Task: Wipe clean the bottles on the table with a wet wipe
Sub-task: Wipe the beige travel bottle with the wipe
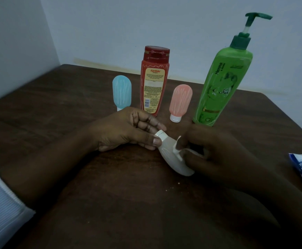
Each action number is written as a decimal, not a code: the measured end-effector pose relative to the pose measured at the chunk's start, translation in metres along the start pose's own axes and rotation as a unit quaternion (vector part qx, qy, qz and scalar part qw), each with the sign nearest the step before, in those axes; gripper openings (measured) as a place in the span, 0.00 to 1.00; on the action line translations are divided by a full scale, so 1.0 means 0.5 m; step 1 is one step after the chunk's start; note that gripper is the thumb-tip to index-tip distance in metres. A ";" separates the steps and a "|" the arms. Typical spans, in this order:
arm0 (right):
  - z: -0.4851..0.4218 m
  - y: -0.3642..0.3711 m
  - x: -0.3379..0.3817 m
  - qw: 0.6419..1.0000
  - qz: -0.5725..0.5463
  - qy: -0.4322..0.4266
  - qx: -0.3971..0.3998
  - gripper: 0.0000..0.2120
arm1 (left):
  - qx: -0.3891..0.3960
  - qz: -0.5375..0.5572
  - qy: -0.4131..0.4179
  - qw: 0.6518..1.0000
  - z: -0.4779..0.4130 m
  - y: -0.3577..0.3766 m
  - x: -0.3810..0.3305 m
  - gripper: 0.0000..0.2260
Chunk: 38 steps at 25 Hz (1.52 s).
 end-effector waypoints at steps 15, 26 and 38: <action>-0.032 0.026 -0.013 0.998 0.007 0.029 -0.053 0.03 | -0.002 -0.022 0.021 1.000 -0.004 -0.003 0.003 0.18; -0.036 0.033 -0.005 0.997 0.037 0.033 -0.066 0.06 | -0.003 -0.011 0.022 1.000 -0.004 0.002 0.000 0.17; -0.016 0.016 -0.003 0.997 0.070 0.009 -0.043 0.03 | -0.007 -0.005 0.002 1.000 -0.007 -0.001 -0.001 0.17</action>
Point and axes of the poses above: each hand's wrist, its own z-axis away from the middle knuckle, its own y-axis out of the palm, x = y × z, the point moved 1 cm from there along -z, towards the middle knuckle, and after that the axes turned 11 degrees about x, right-handed, at the moved point
